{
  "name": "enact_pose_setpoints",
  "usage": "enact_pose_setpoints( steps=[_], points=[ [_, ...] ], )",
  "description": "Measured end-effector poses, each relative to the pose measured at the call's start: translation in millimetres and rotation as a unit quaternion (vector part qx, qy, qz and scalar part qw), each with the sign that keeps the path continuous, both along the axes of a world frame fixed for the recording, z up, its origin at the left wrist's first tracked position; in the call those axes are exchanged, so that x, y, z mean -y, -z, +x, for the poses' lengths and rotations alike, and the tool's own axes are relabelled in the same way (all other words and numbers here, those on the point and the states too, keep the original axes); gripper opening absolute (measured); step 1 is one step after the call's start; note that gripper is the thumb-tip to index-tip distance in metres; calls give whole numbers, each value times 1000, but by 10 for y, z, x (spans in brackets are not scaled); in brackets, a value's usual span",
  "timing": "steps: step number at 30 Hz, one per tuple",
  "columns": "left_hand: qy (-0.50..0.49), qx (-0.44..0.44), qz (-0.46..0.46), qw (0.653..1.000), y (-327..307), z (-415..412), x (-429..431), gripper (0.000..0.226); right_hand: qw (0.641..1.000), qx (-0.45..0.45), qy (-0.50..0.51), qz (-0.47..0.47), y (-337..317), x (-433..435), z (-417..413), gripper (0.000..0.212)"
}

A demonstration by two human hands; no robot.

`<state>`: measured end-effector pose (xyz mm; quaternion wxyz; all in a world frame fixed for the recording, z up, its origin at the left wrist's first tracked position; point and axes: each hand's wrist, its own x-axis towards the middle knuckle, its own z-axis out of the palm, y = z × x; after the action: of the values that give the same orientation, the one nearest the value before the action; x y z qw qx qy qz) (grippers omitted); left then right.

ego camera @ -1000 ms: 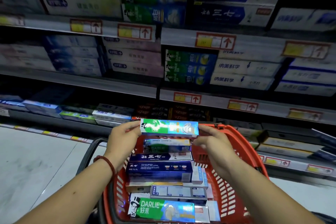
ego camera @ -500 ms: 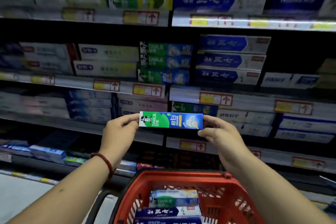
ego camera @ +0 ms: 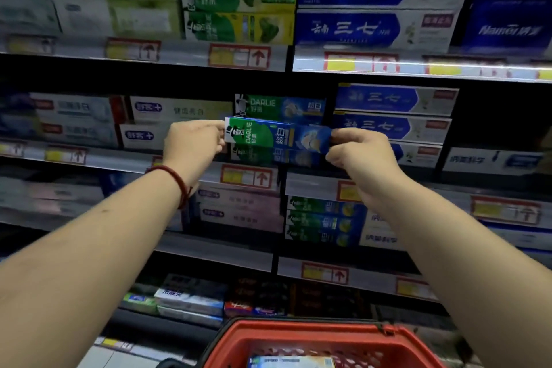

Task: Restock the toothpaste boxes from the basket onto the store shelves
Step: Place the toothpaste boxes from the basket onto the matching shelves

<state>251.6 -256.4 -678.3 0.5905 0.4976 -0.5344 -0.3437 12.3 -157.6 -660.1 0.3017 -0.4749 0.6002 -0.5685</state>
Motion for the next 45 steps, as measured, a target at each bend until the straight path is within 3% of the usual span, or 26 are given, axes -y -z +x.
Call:
enact_pose_setpoints(
  steps=[5,12,17,22,27,32,37,45],
  points=[
    [21,-4,4,1000,31,-18,187,40,1000,-10,1,-4,-30,257,14,57],
    [32,98,13,995,35,-187,172,27,999,-31,14,42,46,421,-49,67],
    [52,145,24,988,80,-263,172,35,998,-47,16,48,118,405,-42,72],
    [44,183,20,982,57,-270,81,58,998,-59,-8,33,136,355,-36,74],
    [33,314,-23,949,75,-207,-122,64,991,-134,-19,0,164,204,-28,69],
    [66,425,-125,894,118,-238,-509,61,957,-285,-48,-20,269,-102,45,62],
    [87,501,-155,847,355,-228,-822,65,927,-369,-66,-31,411,-453,89,63],
    [106,485,-95,863,1061,-264,-1337,67,895,-430,-117,-4,1006,-937,24,70]
  ],
)
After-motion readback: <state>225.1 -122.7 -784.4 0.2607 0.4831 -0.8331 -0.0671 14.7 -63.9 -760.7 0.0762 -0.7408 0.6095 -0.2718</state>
